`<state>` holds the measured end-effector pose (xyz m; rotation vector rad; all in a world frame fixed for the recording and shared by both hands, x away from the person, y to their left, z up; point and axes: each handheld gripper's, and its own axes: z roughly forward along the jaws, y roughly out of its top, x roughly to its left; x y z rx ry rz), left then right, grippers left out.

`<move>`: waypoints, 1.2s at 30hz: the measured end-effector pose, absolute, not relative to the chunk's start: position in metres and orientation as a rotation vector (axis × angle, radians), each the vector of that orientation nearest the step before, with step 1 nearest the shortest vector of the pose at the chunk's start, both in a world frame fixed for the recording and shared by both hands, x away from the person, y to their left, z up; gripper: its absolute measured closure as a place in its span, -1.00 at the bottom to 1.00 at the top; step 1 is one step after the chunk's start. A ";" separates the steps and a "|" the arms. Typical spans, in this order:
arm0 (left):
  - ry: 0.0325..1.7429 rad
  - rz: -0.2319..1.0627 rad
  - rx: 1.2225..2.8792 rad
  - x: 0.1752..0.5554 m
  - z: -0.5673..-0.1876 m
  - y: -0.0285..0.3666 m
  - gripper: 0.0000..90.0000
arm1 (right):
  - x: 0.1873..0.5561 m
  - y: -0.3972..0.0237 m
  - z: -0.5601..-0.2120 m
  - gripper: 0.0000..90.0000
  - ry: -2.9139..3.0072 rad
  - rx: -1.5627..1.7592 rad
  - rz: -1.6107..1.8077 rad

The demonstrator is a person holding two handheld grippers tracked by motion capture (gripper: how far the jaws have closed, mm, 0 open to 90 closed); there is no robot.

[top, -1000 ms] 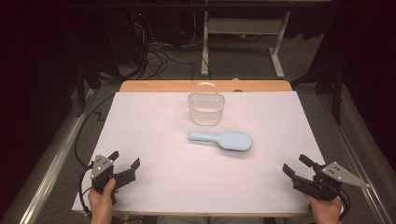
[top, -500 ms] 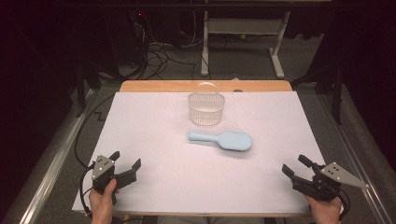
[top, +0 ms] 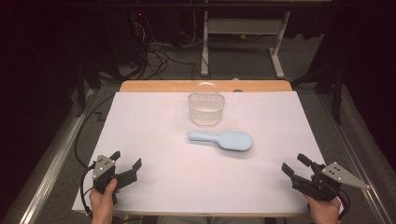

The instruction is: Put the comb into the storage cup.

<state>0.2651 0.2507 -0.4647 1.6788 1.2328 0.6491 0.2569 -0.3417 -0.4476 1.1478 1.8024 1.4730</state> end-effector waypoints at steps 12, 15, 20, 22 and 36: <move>1.234 0.646 1.672 0.266 -0.465 0.251 -0.66 | 0.263 -0.327 -0.445 -0.38 1.824 1.111 1.502; 1.234 0.645 1.672 0.266 -0.465 0.251 -0.66 | 0.264 -0.324 -0.445 -0.38 1.836 1.099 1.500; 1.234 0.648 1.672 0.266 -0.465 0.251 -0.66 | 0.265 -0.321 -0.445 -0.38 1.839 1.093 1.509; 1.234 0.648 1.669 0.266 -0.465 0.250 -0.66 | 0.266 -0.318 -0.445 -0.37 1.843 1.085 1.511; 1.231 0.652 1.674 0.266 -0.465 0.250 -0.66 | 0.271 -0.302 -0.445 -0.36 1.876 1.063 1.536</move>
